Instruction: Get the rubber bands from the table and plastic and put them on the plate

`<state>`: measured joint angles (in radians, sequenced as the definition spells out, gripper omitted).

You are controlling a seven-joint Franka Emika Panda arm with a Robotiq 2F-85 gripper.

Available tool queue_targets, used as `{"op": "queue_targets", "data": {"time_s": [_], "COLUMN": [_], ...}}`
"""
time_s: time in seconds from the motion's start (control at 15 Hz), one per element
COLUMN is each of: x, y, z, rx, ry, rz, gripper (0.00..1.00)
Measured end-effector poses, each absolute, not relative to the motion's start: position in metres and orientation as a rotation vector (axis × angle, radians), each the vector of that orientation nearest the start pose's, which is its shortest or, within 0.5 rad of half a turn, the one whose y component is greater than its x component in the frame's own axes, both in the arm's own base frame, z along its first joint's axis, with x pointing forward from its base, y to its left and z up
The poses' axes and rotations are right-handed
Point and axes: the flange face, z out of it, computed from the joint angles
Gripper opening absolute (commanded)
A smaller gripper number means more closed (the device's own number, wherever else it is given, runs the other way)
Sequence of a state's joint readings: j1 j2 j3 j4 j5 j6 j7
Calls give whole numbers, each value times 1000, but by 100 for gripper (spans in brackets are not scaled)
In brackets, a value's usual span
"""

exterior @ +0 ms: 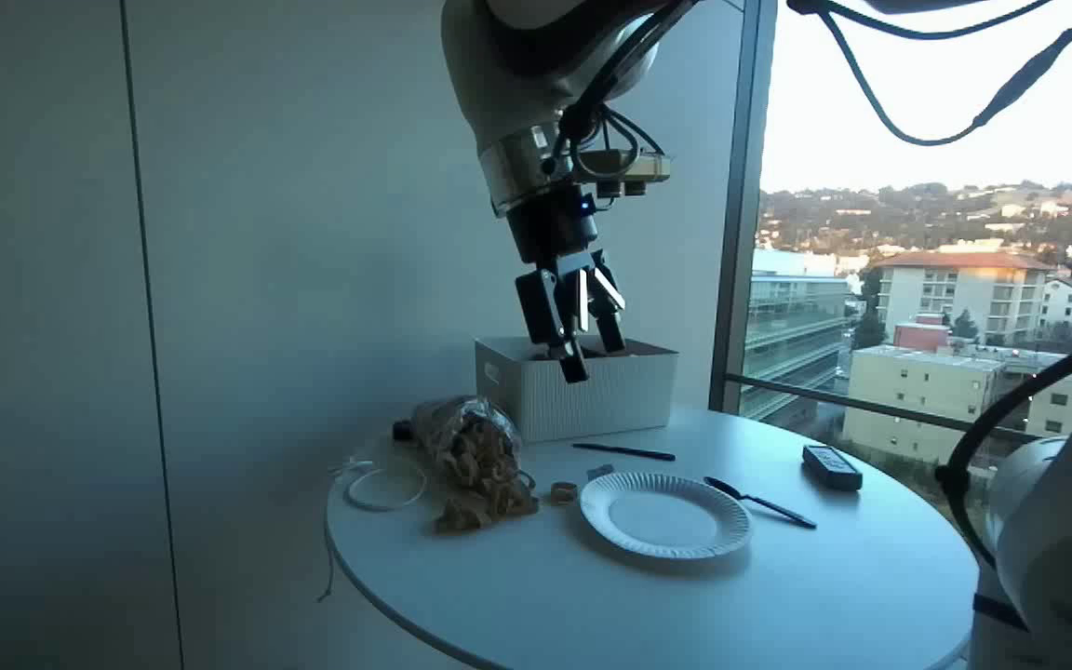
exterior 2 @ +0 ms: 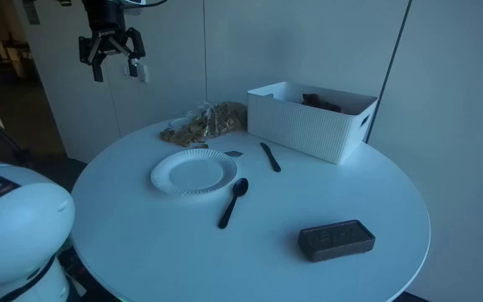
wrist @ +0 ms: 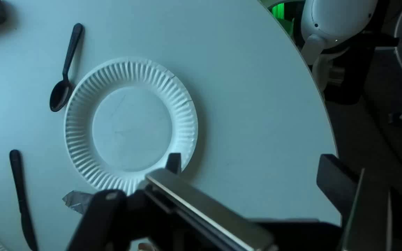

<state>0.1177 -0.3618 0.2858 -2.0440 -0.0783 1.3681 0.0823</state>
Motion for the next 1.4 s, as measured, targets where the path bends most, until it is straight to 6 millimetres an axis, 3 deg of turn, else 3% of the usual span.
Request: {"op": "queue_targets", "data": {"time_s": [1.0, 1.2, 1.4], "x": [375, 381, 401], "y": [167, 167, 166], "z": [565, 545, 497], "rx": [-3321, -3301, -3280], "ry": [-476, -481, -470], "rz": [462, 476, 463], "gripper": [100, 100, 100]}}
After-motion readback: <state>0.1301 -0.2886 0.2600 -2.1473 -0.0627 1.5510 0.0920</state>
